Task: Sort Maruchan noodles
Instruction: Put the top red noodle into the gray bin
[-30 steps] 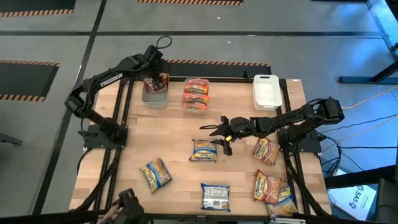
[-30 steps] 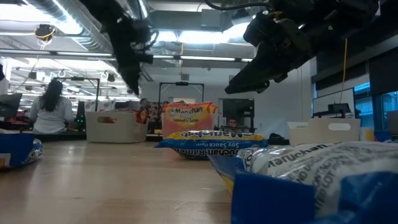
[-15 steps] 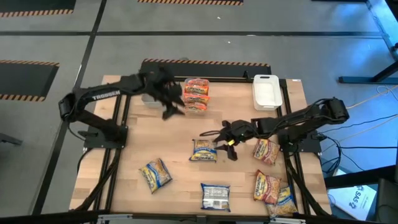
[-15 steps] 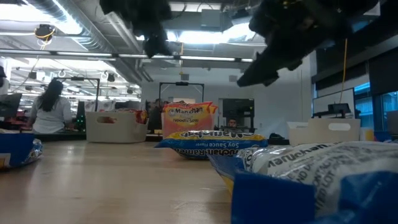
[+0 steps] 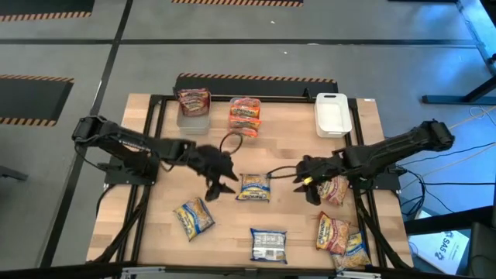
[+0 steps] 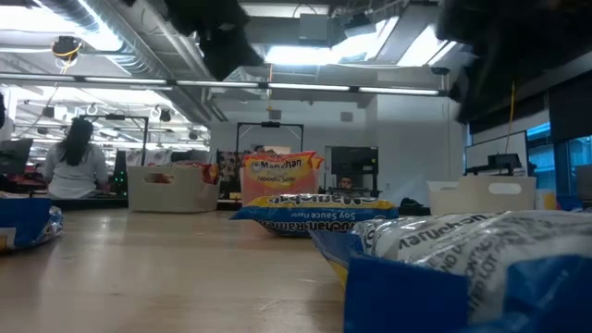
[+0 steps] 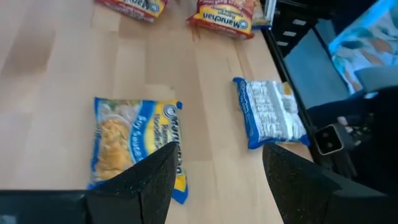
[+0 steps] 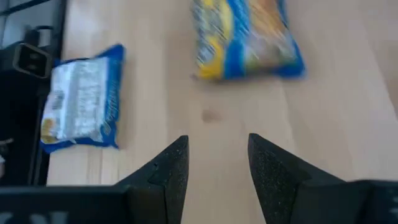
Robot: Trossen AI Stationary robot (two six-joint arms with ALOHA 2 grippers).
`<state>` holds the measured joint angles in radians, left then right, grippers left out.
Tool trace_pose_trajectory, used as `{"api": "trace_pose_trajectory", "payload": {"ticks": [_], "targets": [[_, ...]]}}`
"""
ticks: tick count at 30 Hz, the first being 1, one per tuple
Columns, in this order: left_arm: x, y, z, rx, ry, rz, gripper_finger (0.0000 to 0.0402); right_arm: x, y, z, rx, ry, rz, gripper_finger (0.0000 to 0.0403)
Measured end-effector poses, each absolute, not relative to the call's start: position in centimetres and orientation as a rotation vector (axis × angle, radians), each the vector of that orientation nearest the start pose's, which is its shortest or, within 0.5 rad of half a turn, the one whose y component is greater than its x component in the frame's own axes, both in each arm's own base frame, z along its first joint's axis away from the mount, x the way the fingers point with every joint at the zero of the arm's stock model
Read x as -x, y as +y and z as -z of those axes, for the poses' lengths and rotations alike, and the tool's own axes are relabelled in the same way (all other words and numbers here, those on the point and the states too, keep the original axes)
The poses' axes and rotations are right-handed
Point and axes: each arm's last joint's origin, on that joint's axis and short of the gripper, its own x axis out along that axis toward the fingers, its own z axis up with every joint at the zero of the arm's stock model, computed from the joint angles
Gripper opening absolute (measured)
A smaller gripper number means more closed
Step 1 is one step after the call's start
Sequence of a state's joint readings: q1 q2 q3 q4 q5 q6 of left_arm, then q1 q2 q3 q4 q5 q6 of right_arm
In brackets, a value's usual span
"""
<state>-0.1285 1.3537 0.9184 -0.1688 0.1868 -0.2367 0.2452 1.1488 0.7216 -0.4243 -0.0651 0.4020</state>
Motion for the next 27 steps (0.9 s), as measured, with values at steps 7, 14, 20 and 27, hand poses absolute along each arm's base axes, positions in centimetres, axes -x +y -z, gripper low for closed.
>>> {"api": "trace_pose_trajectory", "payload": {"ticks": [7, 14, 20, 27], "targets": [[-27.4, -6.5, -21.8, 0.301, 0.566, 0.119, 0.0229, -16.6, 4.0, -22.2, -0.403, 1.208, 0.199, 0.0151], [-26.8, -6.7, -20.7, 0.305, 0.530, 0.018, 0.0229, -13.6, 3.3, -21.1, -0.510, 1.436, 0.445, 0.0151], [-26.9, -6.6, -20.9, 0.295, 0.497, -0.026, 0.0229, -13.5, 3.7, -18.0, -0.548, 1.550, 0.407, 0.0151], [-26.9, -6.8, -20.9, 0.293, 0.495, -0.019, 0.0229, -14.1, 4.0, -15.9, -0.526, 1.639, 0.343, 0.0151]]}}
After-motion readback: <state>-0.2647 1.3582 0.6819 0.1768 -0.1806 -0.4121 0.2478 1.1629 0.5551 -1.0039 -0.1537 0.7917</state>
